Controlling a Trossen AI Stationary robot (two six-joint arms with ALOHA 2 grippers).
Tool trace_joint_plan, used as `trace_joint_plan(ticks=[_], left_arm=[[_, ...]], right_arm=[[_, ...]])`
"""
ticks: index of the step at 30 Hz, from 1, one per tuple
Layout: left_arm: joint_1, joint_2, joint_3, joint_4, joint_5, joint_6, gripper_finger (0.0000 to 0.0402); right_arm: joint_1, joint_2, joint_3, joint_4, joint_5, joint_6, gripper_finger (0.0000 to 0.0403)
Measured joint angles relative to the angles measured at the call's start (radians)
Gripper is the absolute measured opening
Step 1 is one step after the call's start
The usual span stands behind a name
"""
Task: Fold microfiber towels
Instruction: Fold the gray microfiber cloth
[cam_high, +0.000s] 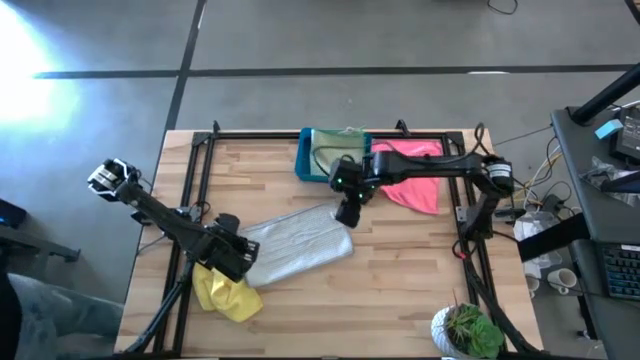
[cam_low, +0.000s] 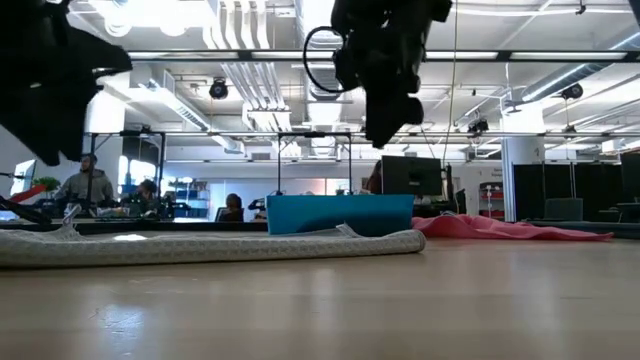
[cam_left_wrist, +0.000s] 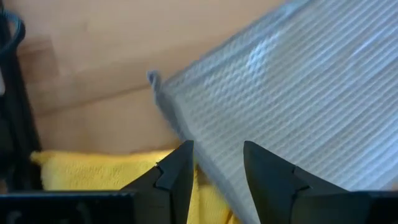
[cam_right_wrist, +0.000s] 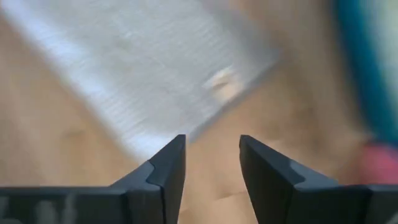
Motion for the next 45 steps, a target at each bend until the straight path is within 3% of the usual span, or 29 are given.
trace_joint_plan(ticks=[6,10,14,22,32,45], left_arm=[[0.000,-0.036,-0.002,-0.004,-0.199,0.013,0.0125],[0.000,-0.053,-0.001,-0.003,-0.318,0.098,0.0125],[0.003,-0.059,-0.002,-0.002,-0.365,0.181,0.0125],[0.013,-0.059,-0.003,-0.004,-0.369,0.260,0.0125],[0.013,-0.059,-0.001,-0.002,-0.367,0.259,0.0125],[0.013,-0.059,-0.002,0.004,-0.363,0.260,0.0125]], right_arm=[[0.088,-0.004,-0.131,0.131,-0.196,0.102,0.0119],[0.128,0.014,-0.194,0.214,-0.226,0.120,0.0077],[0.135,0.023,-0.252,0.354,-0.221,0.163,0.0018],[0.136,0.068,-0.336,0.562,-0.220,0.232,0.0009],[0.150,0.115,-0.360,0.508,-0.160,0.299,0.0008],[0.181,0.103,-0.348,0.046,0.180,0.280,0.0008]])
